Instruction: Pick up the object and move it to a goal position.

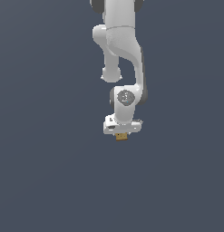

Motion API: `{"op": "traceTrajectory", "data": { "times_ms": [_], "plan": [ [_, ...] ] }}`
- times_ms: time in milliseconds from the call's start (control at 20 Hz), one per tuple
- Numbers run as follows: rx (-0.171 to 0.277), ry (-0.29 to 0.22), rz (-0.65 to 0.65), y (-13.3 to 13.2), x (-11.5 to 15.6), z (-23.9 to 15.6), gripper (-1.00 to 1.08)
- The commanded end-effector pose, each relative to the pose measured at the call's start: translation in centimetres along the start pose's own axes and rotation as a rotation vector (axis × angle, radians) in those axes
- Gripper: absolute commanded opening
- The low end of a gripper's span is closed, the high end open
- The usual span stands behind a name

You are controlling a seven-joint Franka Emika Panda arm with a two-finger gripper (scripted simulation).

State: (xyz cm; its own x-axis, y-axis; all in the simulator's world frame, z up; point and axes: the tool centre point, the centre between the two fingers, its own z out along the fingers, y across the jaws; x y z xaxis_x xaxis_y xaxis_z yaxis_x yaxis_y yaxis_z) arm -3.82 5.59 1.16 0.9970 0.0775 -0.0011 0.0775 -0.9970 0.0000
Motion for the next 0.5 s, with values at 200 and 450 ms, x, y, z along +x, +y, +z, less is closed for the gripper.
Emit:
{"op": "traceTrajectory", "data": {
  "times_ms": [200,450],
  "plan": [
    [0.0,0.001,0.001,0.04,0.05,-0.02,-1.0],
    [0.0,0.001,0.001,0.0,0.69,-0.78,-1.0]
  ]
}}
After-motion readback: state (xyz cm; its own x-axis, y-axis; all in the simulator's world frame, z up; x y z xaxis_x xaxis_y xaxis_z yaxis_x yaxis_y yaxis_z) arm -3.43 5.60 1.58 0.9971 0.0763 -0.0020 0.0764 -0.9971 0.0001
